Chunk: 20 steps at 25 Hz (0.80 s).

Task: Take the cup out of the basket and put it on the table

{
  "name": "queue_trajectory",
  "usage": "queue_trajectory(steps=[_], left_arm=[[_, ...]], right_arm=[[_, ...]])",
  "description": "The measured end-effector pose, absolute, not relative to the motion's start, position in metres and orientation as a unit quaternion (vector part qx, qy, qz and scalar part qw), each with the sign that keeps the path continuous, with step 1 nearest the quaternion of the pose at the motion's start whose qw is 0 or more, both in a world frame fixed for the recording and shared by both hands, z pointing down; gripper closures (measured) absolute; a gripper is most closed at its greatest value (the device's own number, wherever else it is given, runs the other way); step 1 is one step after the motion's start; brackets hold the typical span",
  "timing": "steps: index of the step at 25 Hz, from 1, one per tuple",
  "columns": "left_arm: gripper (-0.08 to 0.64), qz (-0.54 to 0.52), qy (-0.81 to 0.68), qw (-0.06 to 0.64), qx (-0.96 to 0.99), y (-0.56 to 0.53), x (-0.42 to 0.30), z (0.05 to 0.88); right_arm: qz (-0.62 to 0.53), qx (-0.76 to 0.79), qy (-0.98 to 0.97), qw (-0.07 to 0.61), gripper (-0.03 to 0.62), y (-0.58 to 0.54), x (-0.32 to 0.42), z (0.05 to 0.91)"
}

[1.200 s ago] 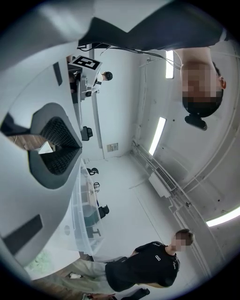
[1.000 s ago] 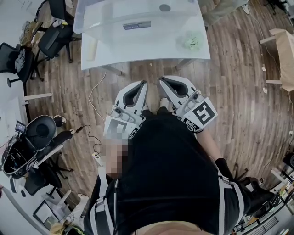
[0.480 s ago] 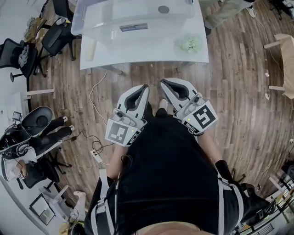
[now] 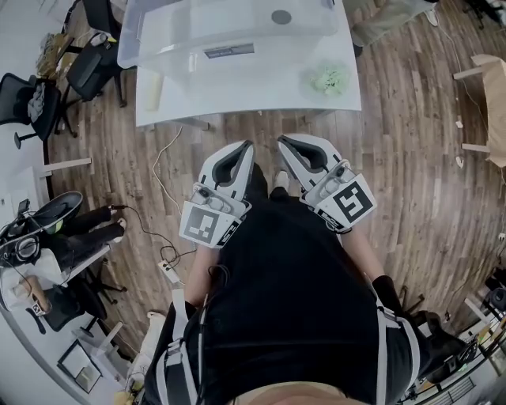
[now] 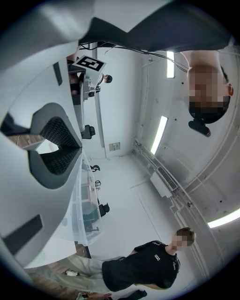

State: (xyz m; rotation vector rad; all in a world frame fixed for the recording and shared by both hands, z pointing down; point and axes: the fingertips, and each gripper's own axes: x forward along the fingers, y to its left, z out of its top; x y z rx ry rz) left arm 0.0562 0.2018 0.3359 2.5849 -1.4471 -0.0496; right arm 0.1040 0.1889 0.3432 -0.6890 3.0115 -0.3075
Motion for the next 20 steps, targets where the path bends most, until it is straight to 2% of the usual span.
queue_trajectory(steps=[20], left_arm=[[0.543, -0.024, -0.449, 0.067, 0.891, 0.104, -0.059, 0.324]], right_arm=[[-0.088, -0.267, 0.96, 0.011, 0.574, 0.096, -0.008, 0.328]])
